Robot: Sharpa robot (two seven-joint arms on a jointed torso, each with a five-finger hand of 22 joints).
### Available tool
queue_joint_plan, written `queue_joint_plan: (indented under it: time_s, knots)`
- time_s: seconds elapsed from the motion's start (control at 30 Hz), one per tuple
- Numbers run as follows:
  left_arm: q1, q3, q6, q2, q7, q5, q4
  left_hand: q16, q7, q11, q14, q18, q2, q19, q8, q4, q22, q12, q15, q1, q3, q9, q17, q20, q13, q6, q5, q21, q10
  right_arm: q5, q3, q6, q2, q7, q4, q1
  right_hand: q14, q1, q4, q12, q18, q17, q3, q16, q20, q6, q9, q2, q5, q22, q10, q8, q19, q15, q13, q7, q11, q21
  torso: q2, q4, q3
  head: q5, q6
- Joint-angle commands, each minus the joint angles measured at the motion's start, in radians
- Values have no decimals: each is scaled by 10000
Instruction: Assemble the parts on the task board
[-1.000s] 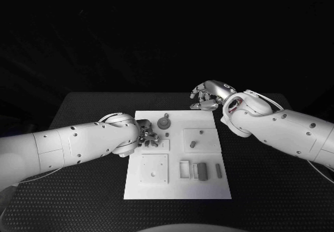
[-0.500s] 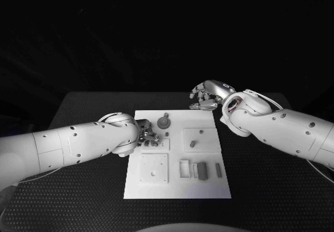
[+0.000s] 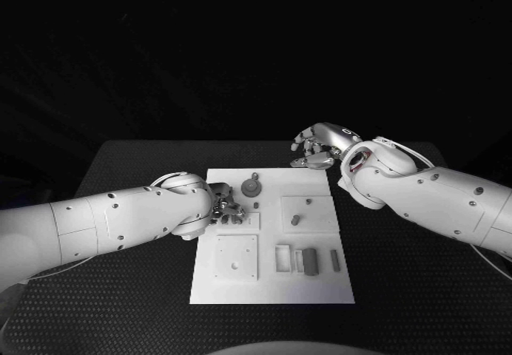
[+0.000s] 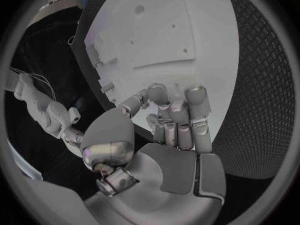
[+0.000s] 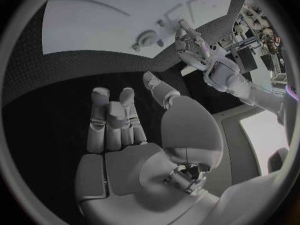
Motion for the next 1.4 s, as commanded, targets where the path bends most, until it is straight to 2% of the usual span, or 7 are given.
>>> queue_joint_plan:
  time_s: [0.03,0.07,0.2,0.57,0.7,0.97,1.4]
  knots:
    - [-6,4,143,14,68,35,22,78,-247,-2,-90,223,-210,-5,-40,230,160,64,-49,-60,-14,28,-27,58,18,1831,-160,40,-85,9,4,119,1,73,4,-6,-90,-48,-30,-42,276,9,-37,-65,-39,41,13,1,11,120,-50,-45,5,11,6,92,-13,-48,0,5,-4,-7,-8]
    - [-6,4,139,14,72,38,24,87,-251,-5,-98,233,-271,-8,-47,358,159,67,-53,-90,-6,43,-37,53,19,1831,-551,38,-90,9,4,112,2,73,4,-7,-90,-49,-30,-43,276,9,-37,-65,-39,41,13,1,11,120,-50,-45,5,11,6,92,-13,-48,1,5,-5,-8,-5]
    - [-6,4,128,19,69,58,27,115,-256,-13,-113,249,-553,-19,-69,762,160,78,-64,-189,40,78,-64,55,22,1835,-930,34,-95,9,4,87,7,102,5,-7,-92,-56,-27,-44,276,9,-40,-66,-37,40,13,-1,11,120,-52,-46,3,12,6,93,-13,-50,-1,-2,-1,-7,2]
    - [-7,5,158,22,101,77,18,152,-262,-18,-123,258,-710,-22,-73,1051,173,99,-69,-337,-2,115,-73,58,34,1845,-1019,51,-95,9,4,106,8,97,3,-9,-96,-78,-13,-46,276,8,-49,-69,-32,37,13,-11,11,121,-54,-50,0,14,7,95,-10,-53,1,-1,0,-15,-10]
    - [-7,5,161,16,98,77,22,178,-271,-25,-122,269,-634,-16,-63,989,186,120,-76,-267,-16,136,-68,52,48,1856,-1010,76,-90,9,4,117,0,96,0,-10,-97,-80,-11,-46,276,8,-49,-69,-32,38,14,-11,12,121,-54,-50,-1,14,7,95,-11,-53,1,0,-1,-16,-10]
    - [-7,5,190,27,97,81,5,231,-268,-22,-164,278,-240,-61,-83,251,184,153,-80,217,-138,206,-96,69,68,1845,-786,141,-120,9,4,131,4,100,4,-12,-98,-81,-8,-47,276,8,-48,-70,-31,39,14,-9,11,121,-55,-51,-2,14,7,95,-10,-55,-2,0,-1,-19,-13]
    - [-7,5,165,82,83,-12,-64,224,-256,-13,-176,272,-362,-74,-106,164,174,142,-73,232,-177,208,-114,81,58,1832,-770,136,-135,13,4,132,2,108,38,-13,-100,-92,2,-47,276,8,-51,-71,-29,40,15,-10,11,121,-55,-52,-3,14,8,95,-10,-56,3,-3,7,-28,-14]
